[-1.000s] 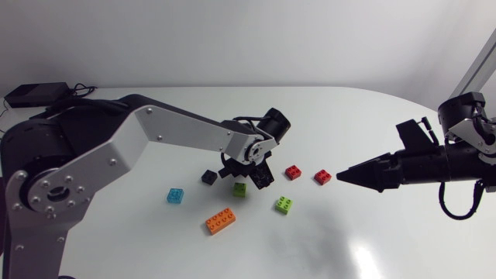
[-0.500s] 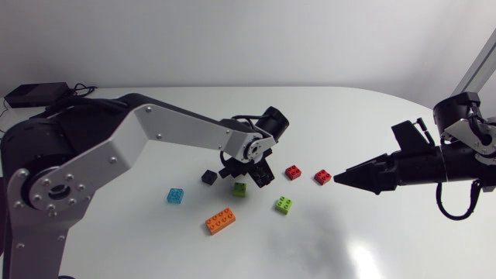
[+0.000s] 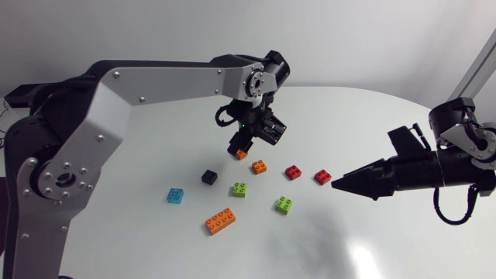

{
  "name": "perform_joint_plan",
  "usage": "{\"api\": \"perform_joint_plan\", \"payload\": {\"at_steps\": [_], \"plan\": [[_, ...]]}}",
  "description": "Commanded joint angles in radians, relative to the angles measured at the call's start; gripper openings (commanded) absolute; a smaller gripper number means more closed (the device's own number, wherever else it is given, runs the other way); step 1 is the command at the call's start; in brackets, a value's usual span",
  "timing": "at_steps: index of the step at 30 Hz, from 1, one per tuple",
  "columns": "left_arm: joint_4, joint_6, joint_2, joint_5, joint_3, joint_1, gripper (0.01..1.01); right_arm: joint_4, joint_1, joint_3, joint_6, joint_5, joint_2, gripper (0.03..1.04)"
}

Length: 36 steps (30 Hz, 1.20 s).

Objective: Separate the duplo bricks

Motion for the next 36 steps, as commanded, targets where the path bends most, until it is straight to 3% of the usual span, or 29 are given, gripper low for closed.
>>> {"api": "perform_joint_plan", "payload": {"at_steps": [1,5,11,29,36], "plan": [[-0.016,-0.050,0.036,0.014,0.010,0.024,0.657,-0.003,0.015,-0.026,-0.005,0.005,0.000,1.00],[-0.048,-0.067,0.059,0.034,0.019,0.053,0.657,-0.004,0.015,-0.031,-0.005,0.006,-0.009,1.00],[-0.016,0.088,0.073,0.052,-0.018,0.097,0.656,-0.007,0.014,-0.033,-0.010,0.006,-0.017,1.00],[0.029,0.278,0.217,0.051,0.071,0.082,0.654,0.004,0.012,-0.019,-0.033,0.002,0.052,1.00],[0.015,0.296,0.240,0.051,0.133,0.088,0.652,0.004,0.021,0.007,-0.034,-0.003,0.083,1.00]]}}
